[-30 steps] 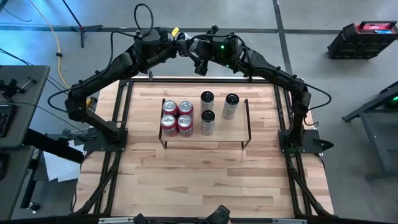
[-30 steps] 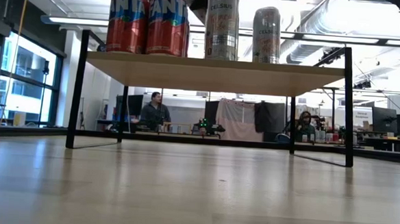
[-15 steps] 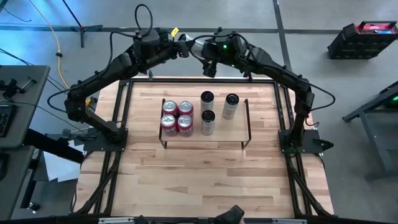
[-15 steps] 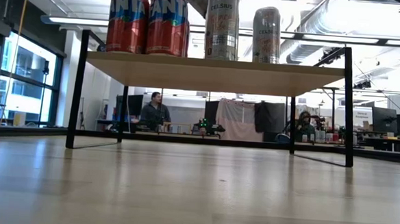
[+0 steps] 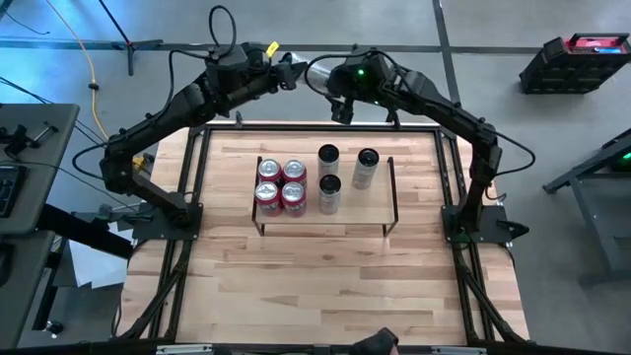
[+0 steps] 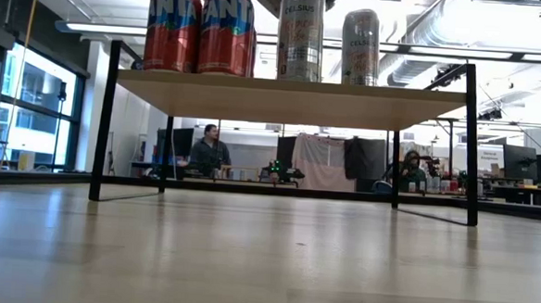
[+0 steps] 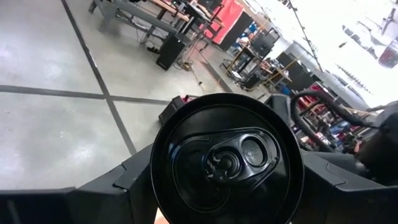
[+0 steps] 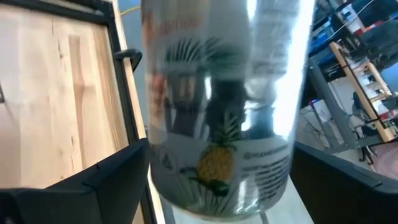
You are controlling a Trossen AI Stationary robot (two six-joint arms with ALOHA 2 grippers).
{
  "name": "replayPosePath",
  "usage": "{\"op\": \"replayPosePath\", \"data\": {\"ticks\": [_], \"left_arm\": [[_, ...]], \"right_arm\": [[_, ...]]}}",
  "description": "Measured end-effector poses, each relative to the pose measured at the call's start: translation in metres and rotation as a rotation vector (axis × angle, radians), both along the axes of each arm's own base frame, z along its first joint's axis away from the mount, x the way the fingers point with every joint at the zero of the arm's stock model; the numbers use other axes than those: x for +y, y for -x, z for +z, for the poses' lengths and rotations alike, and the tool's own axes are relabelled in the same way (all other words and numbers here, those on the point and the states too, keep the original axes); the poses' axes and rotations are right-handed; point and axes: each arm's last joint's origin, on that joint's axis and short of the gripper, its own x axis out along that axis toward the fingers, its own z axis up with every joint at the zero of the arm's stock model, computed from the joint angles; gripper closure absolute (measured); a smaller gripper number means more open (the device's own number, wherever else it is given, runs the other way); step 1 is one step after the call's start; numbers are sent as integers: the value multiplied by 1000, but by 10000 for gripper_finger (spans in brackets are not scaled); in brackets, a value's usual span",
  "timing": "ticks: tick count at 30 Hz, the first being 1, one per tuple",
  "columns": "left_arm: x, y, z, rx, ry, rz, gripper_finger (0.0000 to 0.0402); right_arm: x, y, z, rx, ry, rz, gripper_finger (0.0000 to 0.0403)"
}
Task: Place canned beverage on shelf
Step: Put the white yellow soda can on the shelf aligned with the other white yellow soda can
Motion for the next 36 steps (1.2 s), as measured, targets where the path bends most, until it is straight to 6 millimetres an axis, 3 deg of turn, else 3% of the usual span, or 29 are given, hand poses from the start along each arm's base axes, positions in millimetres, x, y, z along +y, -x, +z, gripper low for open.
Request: {"op": "replayPosePath", "data": {"ticks": [10,20,36], "left_arm": [[0,0,1,-4,-2,0,159],[-1,0,3,-24,-9,-20,159],[-1,0,3,-22,-10,-20,159]], "right_arm": [[4,2,8,-43,20,7,55],[5,4,5,-35,-25,-14,94],[5,3,6,-56,-35,1,97]]}}
